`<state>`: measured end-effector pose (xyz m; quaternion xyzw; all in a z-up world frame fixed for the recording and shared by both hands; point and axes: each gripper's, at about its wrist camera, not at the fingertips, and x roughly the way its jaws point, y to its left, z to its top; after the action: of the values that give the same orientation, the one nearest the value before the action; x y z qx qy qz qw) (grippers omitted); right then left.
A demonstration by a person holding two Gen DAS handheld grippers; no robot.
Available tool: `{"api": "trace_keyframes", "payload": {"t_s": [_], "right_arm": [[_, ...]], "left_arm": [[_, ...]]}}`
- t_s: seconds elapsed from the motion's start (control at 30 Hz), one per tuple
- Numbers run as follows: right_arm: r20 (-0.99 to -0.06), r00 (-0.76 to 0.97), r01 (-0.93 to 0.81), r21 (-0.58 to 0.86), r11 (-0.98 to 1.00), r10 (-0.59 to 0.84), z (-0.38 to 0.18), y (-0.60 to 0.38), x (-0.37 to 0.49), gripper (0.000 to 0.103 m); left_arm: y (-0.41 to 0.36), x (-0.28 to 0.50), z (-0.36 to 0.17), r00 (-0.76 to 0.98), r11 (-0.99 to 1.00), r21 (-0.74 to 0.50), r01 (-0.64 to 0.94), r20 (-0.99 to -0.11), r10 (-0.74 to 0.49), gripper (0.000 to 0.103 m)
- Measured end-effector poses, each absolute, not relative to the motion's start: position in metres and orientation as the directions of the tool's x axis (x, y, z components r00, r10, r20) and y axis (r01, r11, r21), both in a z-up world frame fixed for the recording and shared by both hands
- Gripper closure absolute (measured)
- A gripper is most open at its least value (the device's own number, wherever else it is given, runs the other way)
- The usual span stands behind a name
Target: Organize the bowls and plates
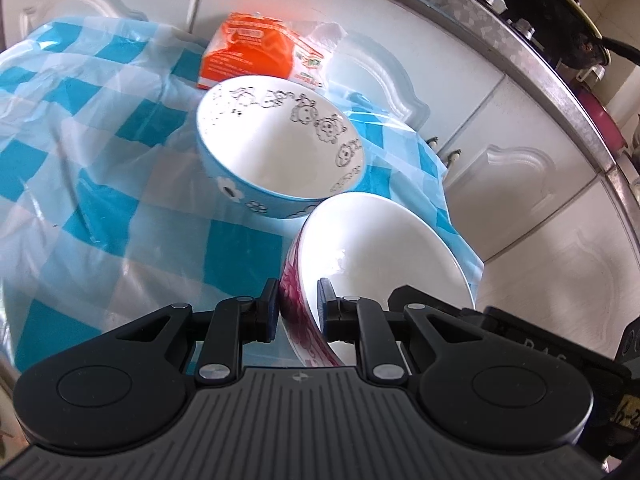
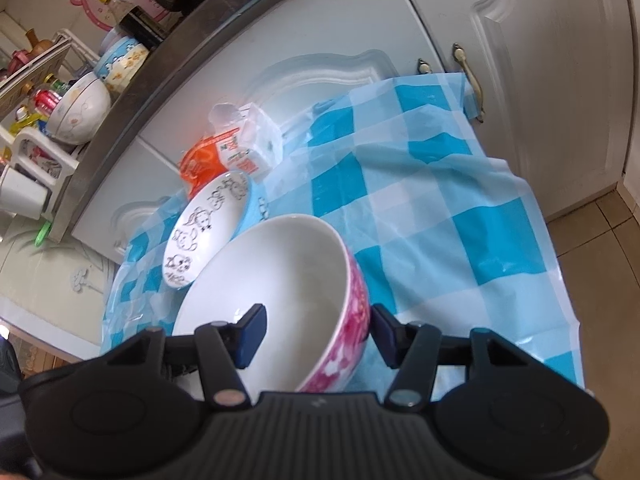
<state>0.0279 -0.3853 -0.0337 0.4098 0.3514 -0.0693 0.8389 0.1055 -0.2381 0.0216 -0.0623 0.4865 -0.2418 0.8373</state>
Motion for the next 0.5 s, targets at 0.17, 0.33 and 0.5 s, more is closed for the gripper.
{"api": "trace_keyframes", "payload": {"t_s": [0.17,0.33,0.5], "right_arm": [[-0.646,0.738,0.385,0.641,0.664,0.196,-0.031,-0.374,0.026,0.048],[-0.642,0.732,0.361,0.650,0.668,0.228,-0.028,-0.365,0.023,0.048],[-0.637,0.725,0.345,0.665,0.662,0.262,-0.026,-0.358,0.016,0.048]], "left_arm": [[-0.226,0.103,0.026,0.421,0.881,-0.341,0.329,-0.782,-0.460,0.087],[-0.213,0.097,0.031,0.425,0.887,-0.334,0.319,-0.786,-0.449,0.087],[-0.201,0.088,0.033,0.422,0.892,-0.327,0.312,-0.794,-0.438,0.087]]}}
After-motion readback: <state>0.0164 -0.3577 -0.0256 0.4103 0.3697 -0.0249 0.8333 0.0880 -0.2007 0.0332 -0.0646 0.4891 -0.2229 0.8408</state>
